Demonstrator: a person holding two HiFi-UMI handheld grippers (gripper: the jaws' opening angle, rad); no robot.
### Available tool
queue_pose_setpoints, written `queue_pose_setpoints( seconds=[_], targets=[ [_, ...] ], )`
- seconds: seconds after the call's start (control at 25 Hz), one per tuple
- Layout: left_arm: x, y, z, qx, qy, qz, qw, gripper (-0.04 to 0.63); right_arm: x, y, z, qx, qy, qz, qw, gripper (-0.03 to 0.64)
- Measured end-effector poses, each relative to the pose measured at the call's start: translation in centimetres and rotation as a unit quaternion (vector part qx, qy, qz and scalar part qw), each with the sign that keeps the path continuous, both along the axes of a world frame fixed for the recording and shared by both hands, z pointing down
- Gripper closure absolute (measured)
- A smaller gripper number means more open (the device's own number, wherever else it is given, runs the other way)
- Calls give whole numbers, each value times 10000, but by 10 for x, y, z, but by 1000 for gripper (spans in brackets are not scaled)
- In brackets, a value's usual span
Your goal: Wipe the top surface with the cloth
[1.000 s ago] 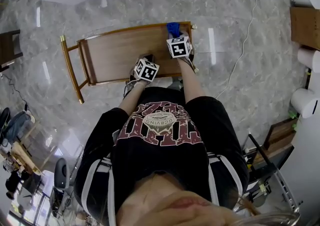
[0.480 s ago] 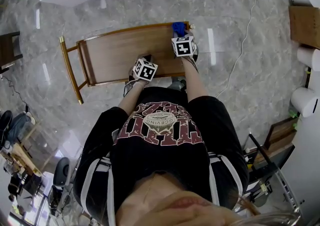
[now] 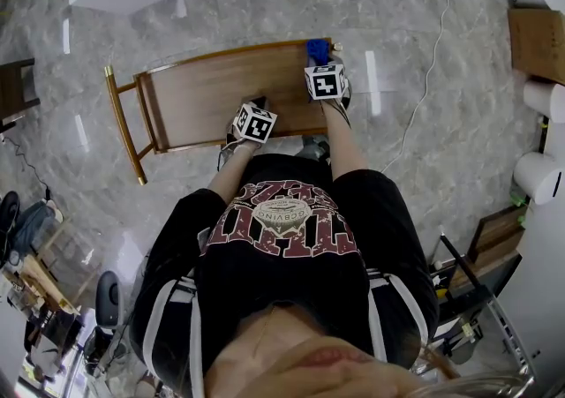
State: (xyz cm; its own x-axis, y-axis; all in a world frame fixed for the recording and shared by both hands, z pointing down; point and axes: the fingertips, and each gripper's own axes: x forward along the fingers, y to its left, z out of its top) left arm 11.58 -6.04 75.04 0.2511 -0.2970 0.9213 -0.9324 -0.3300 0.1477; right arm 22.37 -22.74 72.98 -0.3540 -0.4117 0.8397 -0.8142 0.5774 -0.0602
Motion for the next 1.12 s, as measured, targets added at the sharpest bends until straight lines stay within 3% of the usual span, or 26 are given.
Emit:
queue_pose_setpoints(
  seconds=[1.12],
  targets=[
    [-3,3,-2,137,26,-45,9999,548,18,39,-1,-139,29,255,9996,549]
  ],
)
